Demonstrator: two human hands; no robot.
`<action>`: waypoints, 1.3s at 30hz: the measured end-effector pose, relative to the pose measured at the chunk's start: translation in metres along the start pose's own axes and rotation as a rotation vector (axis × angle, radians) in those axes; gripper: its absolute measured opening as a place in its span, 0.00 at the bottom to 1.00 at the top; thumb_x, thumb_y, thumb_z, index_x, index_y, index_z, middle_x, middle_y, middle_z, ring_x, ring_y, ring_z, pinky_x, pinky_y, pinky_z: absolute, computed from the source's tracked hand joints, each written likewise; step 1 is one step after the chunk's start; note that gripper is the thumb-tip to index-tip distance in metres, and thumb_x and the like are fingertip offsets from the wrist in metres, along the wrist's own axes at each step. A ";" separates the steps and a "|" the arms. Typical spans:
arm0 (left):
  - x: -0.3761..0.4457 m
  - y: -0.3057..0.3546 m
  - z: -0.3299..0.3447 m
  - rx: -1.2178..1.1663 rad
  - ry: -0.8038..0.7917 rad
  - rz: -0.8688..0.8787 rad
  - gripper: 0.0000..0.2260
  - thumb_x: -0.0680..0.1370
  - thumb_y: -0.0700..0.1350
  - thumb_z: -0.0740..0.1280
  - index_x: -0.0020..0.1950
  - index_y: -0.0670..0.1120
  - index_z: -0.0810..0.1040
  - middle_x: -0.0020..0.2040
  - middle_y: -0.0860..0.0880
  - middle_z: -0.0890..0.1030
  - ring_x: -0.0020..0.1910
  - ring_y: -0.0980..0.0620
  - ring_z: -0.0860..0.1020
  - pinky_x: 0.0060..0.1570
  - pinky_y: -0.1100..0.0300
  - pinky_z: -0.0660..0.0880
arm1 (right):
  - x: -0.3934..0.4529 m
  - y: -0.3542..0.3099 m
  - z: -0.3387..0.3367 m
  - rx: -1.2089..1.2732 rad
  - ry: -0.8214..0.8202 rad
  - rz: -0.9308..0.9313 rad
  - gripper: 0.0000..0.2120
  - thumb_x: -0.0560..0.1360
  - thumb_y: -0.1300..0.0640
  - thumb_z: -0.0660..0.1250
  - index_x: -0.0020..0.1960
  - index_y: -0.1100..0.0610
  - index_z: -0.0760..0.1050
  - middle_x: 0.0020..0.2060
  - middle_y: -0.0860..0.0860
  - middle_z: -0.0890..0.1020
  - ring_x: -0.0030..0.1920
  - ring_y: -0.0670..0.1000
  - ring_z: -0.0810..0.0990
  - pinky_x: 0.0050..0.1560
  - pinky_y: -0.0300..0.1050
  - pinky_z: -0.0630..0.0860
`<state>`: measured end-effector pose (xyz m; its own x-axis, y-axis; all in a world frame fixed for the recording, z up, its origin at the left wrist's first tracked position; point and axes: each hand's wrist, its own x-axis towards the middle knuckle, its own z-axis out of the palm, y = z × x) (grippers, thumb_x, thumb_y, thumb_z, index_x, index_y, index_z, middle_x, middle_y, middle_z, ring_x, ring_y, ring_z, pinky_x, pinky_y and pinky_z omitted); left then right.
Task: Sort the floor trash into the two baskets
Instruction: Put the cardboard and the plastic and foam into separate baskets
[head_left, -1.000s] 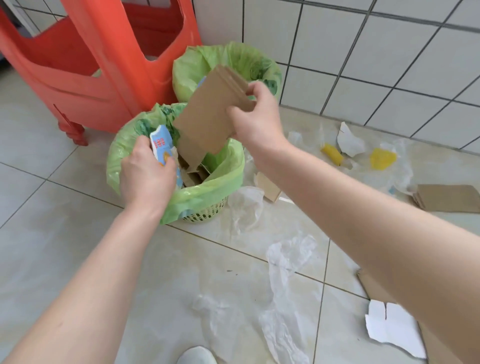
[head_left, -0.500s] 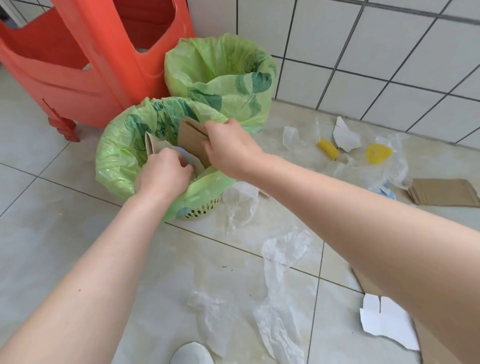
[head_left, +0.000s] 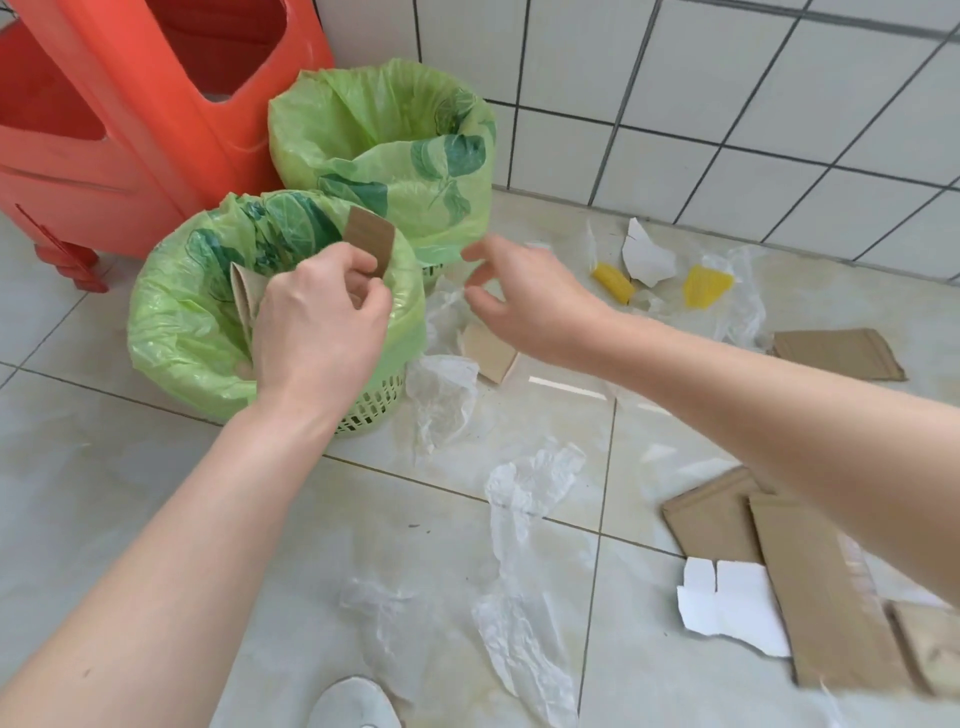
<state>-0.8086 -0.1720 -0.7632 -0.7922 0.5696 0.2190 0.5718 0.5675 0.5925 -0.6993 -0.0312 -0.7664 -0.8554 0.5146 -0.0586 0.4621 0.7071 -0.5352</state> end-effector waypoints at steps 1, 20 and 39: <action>-0.005 0.008 0.004 -0.025 -0.005 0.028 0.10 0.76 0.47 0.63 0.55 0.48 0.80 0.44 0.52 0.83 0.44 0.50 0.81 0.48 0.54 0.78 | -0.015 0.014 -0.004 0.001 -0.016 0.025 0.19 0.78 0.56 0.58 0.68 0.57 0.67 0.57 0.50 0.80 0.60 0.53 0.75 0.56 0.43 0.69; -0.241 0.081 0.136 0.078 -0.912 0.518 0.11 0.77 0.46 0.59 0.58 0.53 0.75 0.52 0.53 0.81 0.54 0.49 0.77 0.47 0.56 0.75 | -0.312 0.174 0.036 0.063 -0.193 0.385 0.10 0.78 0.53 0.60 0.59 0.49 0.72 0.48 0.39 0.79 0.39 0.38 0.74 0.44 0.39 0.69; -0.383 0.063 0.155 0.366 -1.545 1.519 0.08 0.75 0.42 0.61 0.51 0.43 0.76 0.46 0.45 0.78 0.47 0.42 0.76 0.37 0.52 0.72 | -0.529 0.204 0.067 0.103 -0.083 0.799 0.08 0.74 0.60 0.66 0.52 0.55 0.78 0.45 0.48 0.79 0.50 0.52 0.77 0.51 0.44 0.72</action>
<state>-0.4362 -0.2622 -0.9294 0.8038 0.3505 -0.4806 0.5685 -0.6906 0.4470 -0.1685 -0.1913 -0.9013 -0.2924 0.8049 -0.5163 0.9206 0.0908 -0.3798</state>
